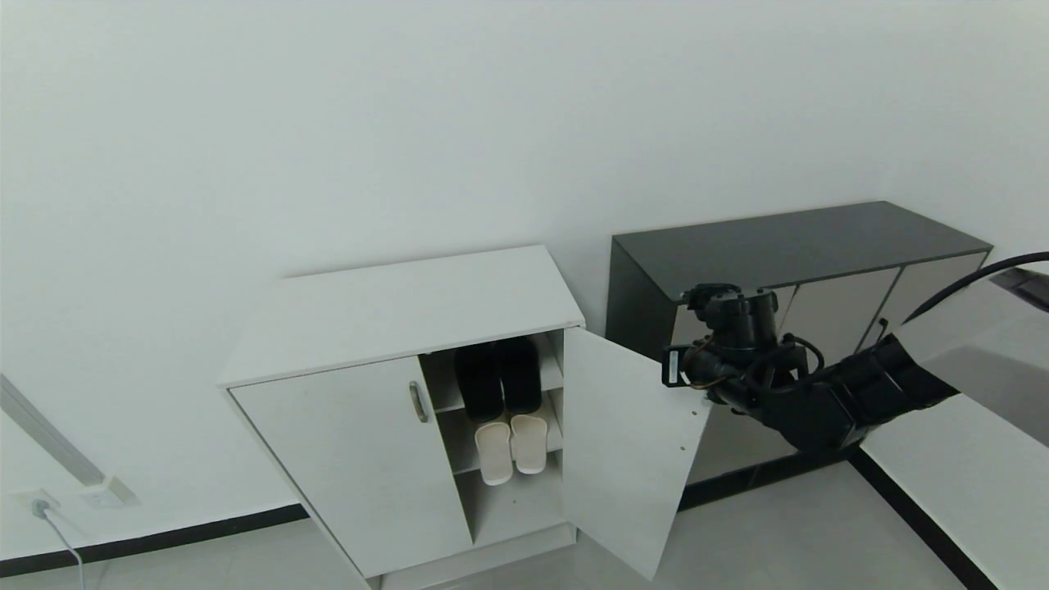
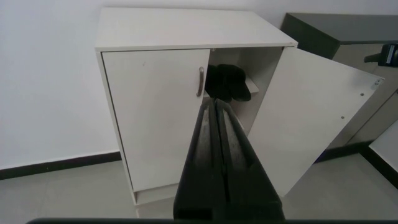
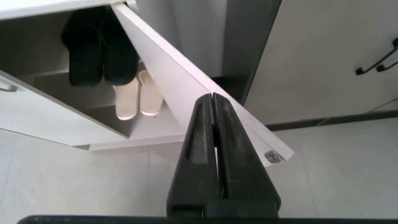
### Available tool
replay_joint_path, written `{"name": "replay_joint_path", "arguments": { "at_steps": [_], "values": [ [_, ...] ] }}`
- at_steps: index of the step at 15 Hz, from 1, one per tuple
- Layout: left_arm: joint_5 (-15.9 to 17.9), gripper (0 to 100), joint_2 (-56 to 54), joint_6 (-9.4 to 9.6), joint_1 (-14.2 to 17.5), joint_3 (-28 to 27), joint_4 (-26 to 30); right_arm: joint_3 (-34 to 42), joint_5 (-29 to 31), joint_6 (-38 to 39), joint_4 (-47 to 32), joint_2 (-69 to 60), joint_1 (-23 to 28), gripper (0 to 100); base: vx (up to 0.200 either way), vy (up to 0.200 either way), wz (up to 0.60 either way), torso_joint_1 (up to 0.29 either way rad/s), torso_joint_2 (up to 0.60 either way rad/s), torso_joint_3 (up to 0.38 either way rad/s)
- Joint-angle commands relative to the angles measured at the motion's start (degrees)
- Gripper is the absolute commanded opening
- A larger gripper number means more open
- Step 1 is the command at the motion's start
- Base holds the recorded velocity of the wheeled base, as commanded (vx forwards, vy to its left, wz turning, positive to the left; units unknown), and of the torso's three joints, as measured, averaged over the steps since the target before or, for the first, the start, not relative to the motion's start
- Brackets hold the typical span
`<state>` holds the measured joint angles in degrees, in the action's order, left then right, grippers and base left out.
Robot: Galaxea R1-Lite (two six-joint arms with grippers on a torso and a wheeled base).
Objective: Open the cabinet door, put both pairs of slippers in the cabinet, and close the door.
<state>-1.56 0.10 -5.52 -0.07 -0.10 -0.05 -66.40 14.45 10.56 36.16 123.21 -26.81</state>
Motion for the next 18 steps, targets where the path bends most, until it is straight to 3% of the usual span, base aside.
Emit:
{"name": "replay_joint_path", "arguments": {
  "at_steps": [1,18],
  "values": [
    [-0.02,0,-0.01,-0.01,-0.01,0.01,-0.04,-2.06,0.14,-0.01,-0.39,2.47,0.88,0,0.000,0.000,0.00,0.000,0.00,0.000],
    [-0.02,0,-0.01,-0.10,-0.01,0.01,-0.04,-3.65,-0.03,-0.01,1.90,8.45,2.81,0,0.000,0.000,0.00,0.000,0.00,0.000]
  ]
}}
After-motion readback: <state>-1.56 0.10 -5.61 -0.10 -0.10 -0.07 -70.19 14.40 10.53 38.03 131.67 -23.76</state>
